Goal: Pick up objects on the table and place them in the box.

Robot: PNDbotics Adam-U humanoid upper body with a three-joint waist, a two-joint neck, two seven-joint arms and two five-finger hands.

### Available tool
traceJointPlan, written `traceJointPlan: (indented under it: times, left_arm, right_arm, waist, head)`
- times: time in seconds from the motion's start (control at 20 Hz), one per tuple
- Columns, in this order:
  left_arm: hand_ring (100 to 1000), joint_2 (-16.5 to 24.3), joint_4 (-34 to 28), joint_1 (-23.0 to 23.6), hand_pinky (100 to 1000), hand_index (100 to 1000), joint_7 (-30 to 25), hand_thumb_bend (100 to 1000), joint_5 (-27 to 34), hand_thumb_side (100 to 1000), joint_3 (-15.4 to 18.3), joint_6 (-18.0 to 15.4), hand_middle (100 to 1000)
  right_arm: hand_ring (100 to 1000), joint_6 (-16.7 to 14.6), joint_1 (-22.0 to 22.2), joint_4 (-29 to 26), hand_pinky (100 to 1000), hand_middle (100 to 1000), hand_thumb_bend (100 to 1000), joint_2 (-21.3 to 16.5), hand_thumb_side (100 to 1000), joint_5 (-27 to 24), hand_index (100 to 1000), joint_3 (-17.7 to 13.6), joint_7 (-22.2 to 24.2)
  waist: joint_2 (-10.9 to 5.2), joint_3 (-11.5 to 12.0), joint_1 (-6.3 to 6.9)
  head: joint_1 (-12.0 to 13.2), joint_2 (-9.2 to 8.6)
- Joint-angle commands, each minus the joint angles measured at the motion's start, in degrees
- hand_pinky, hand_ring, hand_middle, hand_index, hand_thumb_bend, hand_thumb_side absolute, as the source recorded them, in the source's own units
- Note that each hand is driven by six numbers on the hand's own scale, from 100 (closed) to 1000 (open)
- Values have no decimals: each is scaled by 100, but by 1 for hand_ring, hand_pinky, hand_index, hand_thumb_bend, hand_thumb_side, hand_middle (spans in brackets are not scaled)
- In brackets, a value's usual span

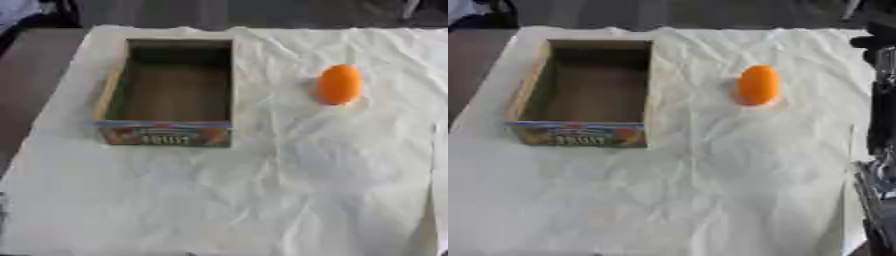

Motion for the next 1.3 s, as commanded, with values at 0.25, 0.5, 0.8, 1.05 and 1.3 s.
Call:
traceJointPlan:
  times: [0.25, 0.5, 0.8, 1.05, 1.3]
  left_arm:
    - [677, 40, -97, -33, 316, 739, -20, 100, -24, 732, 48, 2, 819]
    - [678, 40, -97, -29, 316, 739, -23, 100, -25, 732, 47, 3, 820]
    - [678, 38, -97, -23, 317, 738, -25, 100, -23, 733, 44, 7, 820]
    - [679, 37, -97, -28, 317, 738, -44, 100, -13, 734, 28, 8, 821]
    - [680, 32, -97, -21, 317, 737, -72, 100, 9, 735, 6, 12, 821]
  right_arm:
    - [845, -1, -25, -116, 883, 651, 100, -60, 1000, 40, 820, -40, 15]
    - [847, -5, -31, -116, 882, 654, 102, -82, 1000, 52, 822, -37, 18]
    - [851, 32, -146, -116, 881, 669, 131, -327, 1000, 311, 830, 3, 59]
    - [867, 157, -393, -116, 881, 706, 200, -659, 1000, 738, 848, 111, 217]
    - [871, 493, -680, -116, 876, 737, 331, -1045, 1000, 1395, 870, 284, 717]
  waist:
    - [-64, -4, 4]
    - [-67, -3, -2]
    - [-75, 12, -12]
    - [-86, 31, -15]
    - [-99, 52, -20]
  head:
    - [3, -10]
    - [3, -9]
    - [-12, -1]
    - [-26, -4]
    - [-50, -1]
